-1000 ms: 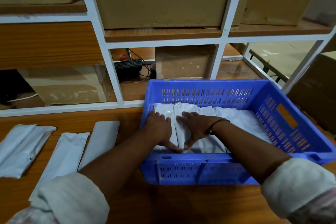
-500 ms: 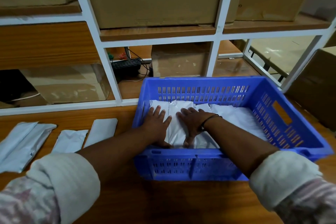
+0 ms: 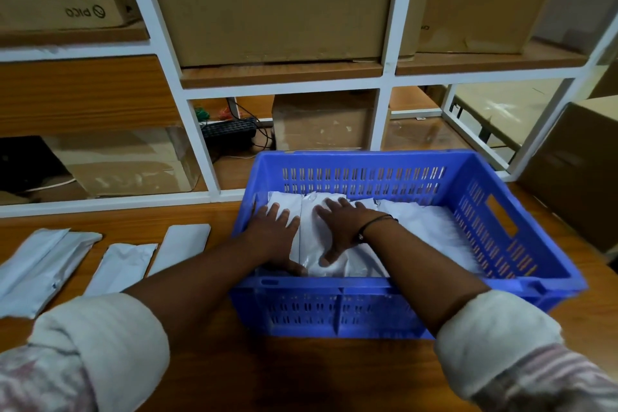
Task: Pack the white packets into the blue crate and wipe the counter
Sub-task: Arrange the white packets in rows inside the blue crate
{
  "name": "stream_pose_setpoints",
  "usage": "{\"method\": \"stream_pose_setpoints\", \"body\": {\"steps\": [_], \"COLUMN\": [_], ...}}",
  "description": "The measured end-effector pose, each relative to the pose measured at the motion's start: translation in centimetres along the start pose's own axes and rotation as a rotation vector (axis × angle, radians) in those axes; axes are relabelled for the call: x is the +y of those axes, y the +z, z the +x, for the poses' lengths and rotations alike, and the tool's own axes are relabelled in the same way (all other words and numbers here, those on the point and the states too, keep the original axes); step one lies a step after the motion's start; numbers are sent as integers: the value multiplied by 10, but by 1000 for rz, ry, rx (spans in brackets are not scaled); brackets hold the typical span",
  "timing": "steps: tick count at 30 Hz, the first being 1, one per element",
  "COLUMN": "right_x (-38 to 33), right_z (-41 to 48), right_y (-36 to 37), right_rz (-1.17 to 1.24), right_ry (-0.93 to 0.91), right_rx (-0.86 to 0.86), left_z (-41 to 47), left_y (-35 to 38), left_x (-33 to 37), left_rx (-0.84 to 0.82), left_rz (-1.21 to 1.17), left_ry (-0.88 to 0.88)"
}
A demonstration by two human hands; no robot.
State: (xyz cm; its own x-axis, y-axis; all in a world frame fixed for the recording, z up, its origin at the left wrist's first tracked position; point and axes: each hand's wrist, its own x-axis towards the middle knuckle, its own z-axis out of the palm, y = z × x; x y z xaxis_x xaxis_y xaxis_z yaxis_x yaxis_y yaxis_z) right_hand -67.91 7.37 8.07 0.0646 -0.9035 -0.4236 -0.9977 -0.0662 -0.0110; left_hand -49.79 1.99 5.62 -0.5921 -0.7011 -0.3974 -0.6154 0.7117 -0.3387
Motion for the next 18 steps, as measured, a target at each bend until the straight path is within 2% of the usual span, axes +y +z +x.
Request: {"method": "stream_pose_setpoints", "body": {"steps": [3,6,9,14,15,18], "right_x": [5,8,6,-23,-34,-68], "right_z": [1,2,-1,-1,0,7], "right_y": [-3,-8,-15,-36,-39,-46], "right_rz": [123,131,111,121,125,144], "right_ry": [23,41,59,109,128,194], "right_rx": [122,179,232,354,395,469], "left_z": [0,-3,-12,-36,-43,-64], "left_y": [-3,-10,-22,-16,-12,1], "left_x": [1,-3,-6,-40,-55,-103], "left_rx": [23,118,367,804,823,744], "left_rz": [-57,-88,-125,-473,-493,-573], "left_ry": [1,26,53,-40,-64,-145]}}
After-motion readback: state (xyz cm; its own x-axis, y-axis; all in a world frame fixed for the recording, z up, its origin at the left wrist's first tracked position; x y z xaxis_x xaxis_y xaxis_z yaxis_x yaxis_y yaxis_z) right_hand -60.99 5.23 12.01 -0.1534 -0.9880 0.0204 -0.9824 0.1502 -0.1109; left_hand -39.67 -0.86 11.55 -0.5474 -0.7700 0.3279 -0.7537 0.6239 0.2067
